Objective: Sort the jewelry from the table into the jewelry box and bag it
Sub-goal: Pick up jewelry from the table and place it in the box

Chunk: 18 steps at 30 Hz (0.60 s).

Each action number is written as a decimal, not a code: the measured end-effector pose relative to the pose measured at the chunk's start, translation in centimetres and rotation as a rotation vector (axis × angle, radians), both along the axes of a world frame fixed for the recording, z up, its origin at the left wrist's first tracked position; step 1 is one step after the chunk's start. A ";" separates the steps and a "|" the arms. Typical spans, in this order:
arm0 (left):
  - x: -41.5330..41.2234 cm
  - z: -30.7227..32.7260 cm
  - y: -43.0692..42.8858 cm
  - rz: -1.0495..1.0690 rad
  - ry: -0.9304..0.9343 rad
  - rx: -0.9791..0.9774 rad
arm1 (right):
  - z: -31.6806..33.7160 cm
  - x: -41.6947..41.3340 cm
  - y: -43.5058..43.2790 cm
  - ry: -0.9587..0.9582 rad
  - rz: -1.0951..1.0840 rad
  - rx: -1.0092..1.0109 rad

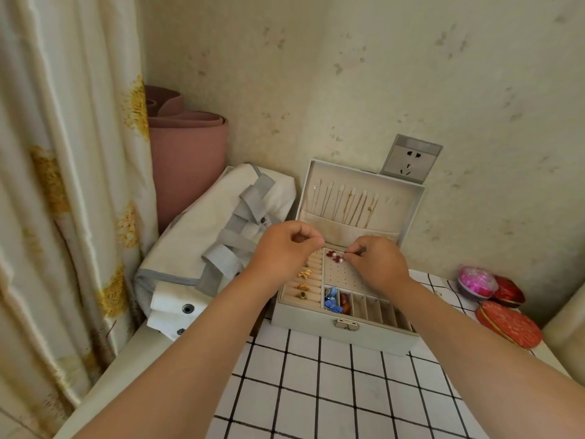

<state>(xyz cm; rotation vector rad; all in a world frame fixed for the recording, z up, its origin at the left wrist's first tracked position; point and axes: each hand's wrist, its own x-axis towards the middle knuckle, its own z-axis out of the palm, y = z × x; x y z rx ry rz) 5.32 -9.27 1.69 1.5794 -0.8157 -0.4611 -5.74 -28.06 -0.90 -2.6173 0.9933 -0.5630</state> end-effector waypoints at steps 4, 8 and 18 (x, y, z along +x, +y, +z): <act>0.1 -0.1 0.0 0.008 0.008 0.002 | 0.3 -0.1 0.0 0.064 0.047 -0.021; 0.0 0.1 0.0 0.020 0.017 0.000 | 1.1 -0.5 0.2 0.021 0.094 0.076; -1.4 0.3 -0.5 0.058 0.057 -0.105 | 6.2 -1.0 6.1 -0.384 0.325 0.765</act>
